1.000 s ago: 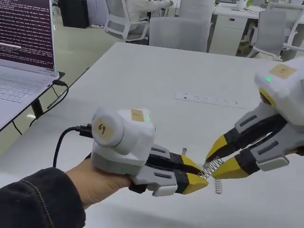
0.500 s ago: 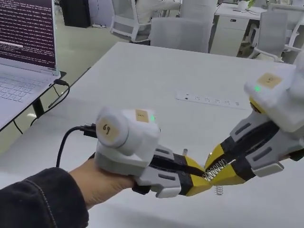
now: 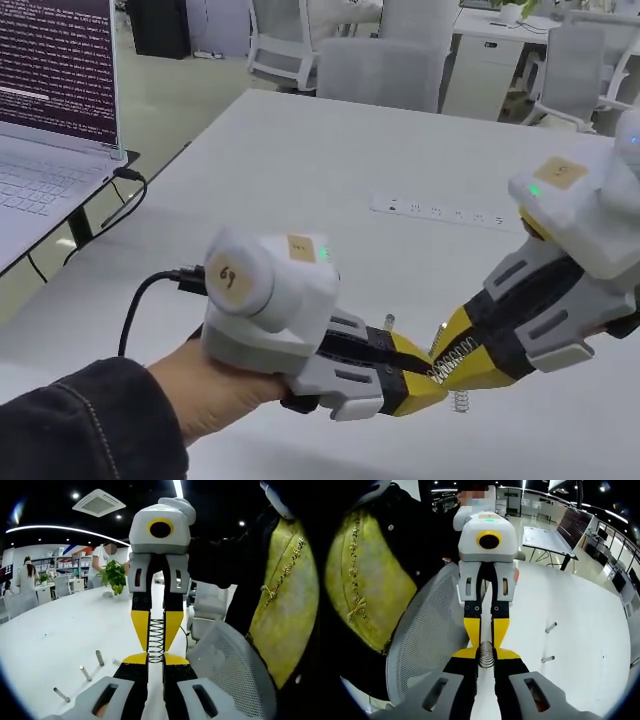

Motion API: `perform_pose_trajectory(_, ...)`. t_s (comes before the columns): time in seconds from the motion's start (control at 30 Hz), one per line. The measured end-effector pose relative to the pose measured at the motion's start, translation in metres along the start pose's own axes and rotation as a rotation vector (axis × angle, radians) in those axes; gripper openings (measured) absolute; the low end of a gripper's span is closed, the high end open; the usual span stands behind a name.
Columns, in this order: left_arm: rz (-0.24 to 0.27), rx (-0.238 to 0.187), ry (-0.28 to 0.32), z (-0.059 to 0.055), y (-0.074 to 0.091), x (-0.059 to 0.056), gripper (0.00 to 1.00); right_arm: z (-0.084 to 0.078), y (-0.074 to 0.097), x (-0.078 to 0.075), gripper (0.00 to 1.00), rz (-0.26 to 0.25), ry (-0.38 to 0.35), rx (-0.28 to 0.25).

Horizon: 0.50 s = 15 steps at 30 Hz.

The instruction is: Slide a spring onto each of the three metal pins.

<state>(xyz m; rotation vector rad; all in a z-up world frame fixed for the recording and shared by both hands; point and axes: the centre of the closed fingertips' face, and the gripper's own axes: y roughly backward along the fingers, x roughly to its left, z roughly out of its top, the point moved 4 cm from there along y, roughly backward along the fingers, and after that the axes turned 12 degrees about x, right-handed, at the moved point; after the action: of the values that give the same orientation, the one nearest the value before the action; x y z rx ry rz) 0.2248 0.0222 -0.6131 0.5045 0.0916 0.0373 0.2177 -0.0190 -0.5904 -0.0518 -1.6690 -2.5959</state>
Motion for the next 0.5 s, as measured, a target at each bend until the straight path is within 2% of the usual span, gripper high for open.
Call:
perform_pose_trajectory(0.13,0.009,0.002,-0.005,-0.001,0.001,0.001,0.03,0.002,-0.001,-0.001,0.08,0.000,0.002,0.006)
perform_pose_trajectory(0.27,0.015,0.023,0.010,-0.005,0.000,0.001,0.12,0.004,0.000,-0.003,0.08,-0.004,0.002,0.003)
perform_pose_trajectory(0.5,0.047,0.034,0.033,-0.011,0.008,0.005,0.18,0.000,0.000,-0.008,0.08,-0.011,0.005,0.044)
